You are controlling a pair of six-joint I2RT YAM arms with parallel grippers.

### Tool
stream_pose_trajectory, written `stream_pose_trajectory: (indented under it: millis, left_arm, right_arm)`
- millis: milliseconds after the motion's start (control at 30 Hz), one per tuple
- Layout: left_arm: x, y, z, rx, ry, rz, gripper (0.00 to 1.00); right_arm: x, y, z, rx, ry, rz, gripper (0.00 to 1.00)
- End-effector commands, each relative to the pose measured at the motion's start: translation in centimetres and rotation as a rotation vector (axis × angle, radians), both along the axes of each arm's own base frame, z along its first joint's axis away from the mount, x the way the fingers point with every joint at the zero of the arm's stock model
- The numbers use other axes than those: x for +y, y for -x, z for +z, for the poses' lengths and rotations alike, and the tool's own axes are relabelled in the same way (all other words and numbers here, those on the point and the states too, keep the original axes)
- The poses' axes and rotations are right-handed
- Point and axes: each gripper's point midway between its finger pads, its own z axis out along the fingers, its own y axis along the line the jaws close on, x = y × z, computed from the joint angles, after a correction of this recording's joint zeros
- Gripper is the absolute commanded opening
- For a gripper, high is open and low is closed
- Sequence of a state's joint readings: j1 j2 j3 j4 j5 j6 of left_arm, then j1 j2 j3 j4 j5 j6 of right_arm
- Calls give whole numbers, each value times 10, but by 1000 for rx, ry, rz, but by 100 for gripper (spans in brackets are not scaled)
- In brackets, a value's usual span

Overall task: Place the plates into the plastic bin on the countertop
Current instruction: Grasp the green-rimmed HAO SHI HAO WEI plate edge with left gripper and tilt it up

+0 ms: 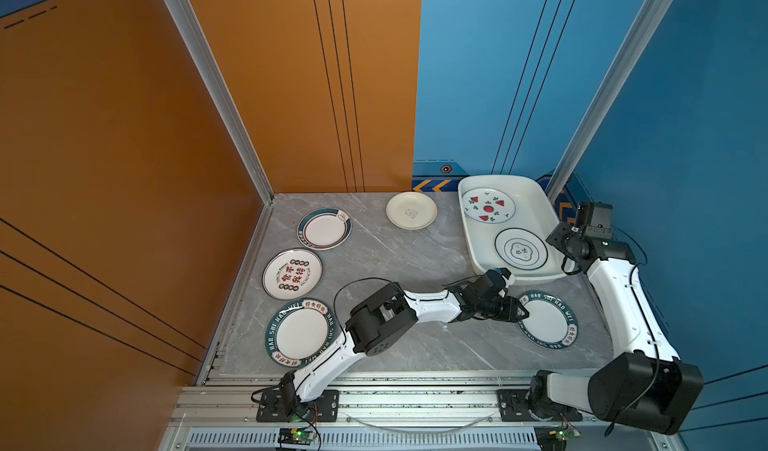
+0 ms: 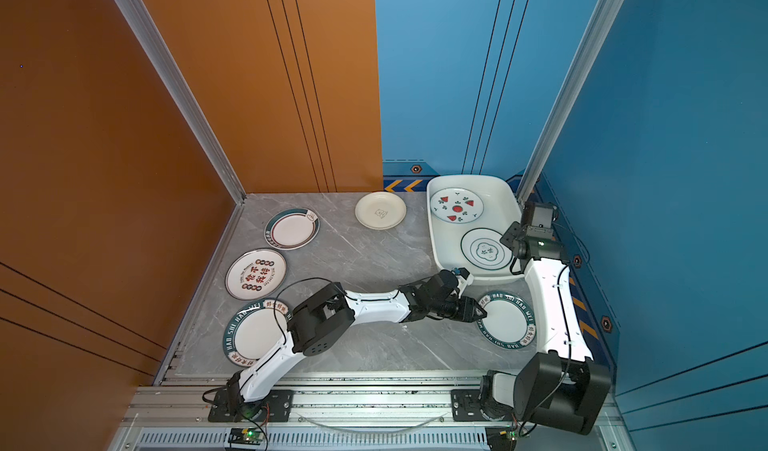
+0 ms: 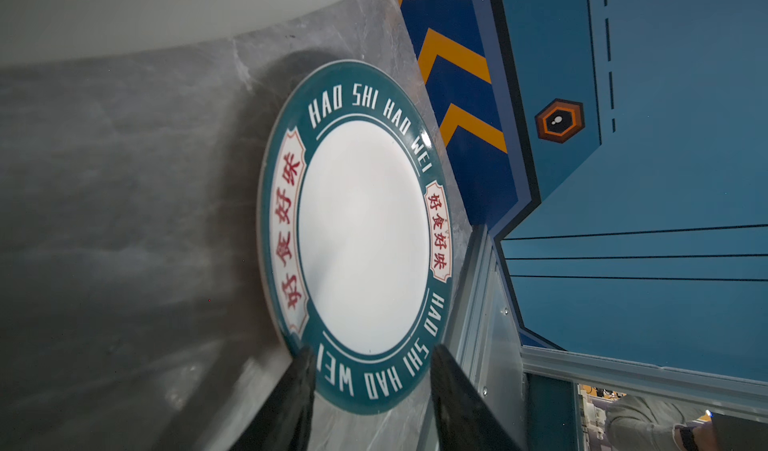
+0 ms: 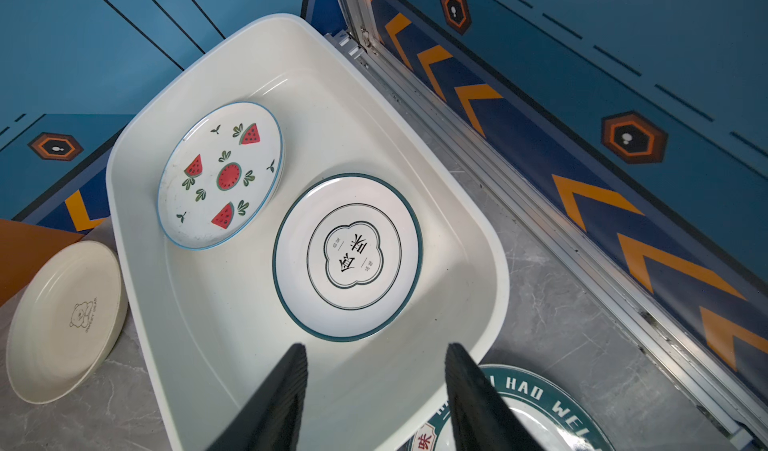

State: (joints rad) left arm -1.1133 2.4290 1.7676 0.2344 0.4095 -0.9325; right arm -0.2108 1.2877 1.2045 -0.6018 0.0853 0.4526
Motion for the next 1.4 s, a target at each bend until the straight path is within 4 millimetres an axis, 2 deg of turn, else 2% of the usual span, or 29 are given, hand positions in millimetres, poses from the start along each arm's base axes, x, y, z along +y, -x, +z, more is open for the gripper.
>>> stream_pose_trajectory:
  millis: [0,200,300,500,600,900,1167,1367]
  left_arm:
    - [17,13,-57,97,-181,-4,54]
    - [28,7,-58,90,-210,41,67]
    - [32,6,-57,80,-218,53,67]
    - [27,7,-59,95,-196,45,67]
    - [22,9,-67,112,-207,33,65]
    - [14,10,-73,130,-211,22,49]
    - [14,10,-74,132,-210,18,22]
    - [16,10,-72,123,-212,19,16]
  right_arm:
    - [2,5,7,-30,-17,-1,56]
    - [2,6,9,-33,-9,-1,55]
    - [3,6,6,-31,-12,2,55]
    - [5,4,3,-27,-18,9,56]
    - [5,6,4,-30,-12,5,55]
    - [3,8,4,-31,-9,3,55]
    - [4,7,1,-30,-19,7,55]
    - [5,9,1,-28,-16,10,55]
